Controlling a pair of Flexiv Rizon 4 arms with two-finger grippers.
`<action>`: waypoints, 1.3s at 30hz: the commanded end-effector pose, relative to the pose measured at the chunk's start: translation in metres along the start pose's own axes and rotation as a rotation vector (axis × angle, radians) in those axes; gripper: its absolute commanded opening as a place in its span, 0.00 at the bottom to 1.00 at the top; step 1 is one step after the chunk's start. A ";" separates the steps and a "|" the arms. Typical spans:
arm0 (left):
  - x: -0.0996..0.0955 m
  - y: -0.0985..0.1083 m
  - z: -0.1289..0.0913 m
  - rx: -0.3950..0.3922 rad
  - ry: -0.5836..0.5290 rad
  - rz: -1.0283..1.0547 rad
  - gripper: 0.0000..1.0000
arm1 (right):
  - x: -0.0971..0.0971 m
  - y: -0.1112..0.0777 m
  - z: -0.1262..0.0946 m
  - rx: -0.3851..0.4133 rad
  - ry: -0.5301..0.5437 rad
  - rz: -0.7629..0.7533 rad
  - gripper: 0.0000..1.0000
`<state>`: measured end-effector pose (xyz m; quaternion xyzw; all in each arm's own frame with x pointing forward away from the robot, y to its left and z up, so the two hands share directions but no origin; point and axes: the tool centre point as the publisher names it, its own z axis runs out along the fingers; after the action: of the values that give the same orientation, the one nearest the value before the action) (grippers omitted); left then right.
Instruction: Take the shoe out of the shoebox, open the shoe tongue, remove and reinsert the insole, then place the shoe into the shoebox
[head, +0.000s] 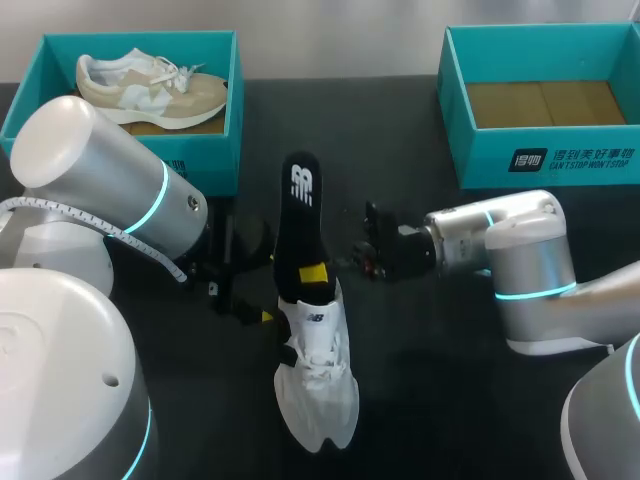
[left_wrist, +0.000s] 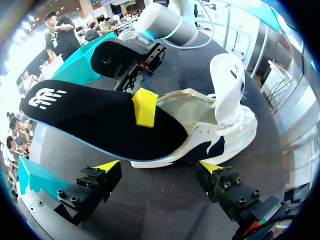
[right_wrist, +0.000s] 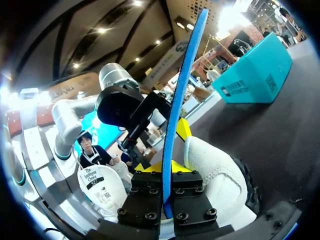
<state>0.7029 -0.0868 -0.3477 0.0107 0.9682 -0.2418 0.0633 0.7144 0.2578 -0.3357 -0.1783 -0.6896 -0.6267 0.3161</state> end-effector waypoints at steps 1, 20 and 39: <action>0.000 0.000 -0.001 -0.001 0.001 0.000 1.00 | 0.000 -0.011 0.005 0.016 -0.018 0.020 0.00; 0.000 0.000 -0.001 -0.001 0.001 0.000 1.00 | 0.007 -0.033 0.011 0.001 -0.106 0.086 0.00; 0.000 0.000 -0.001 -0.001 0.001 0.000 1.00 | 0.007 -0.007 0.015 0.027 -0.065 -0.026 0.29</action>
<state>0.7029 -0.0868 -0.3477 0.0107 0.9682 -0.2418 0.0633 0.6985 0.2688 -0.3369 -0.1870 -0.7087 -0.6171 0.2864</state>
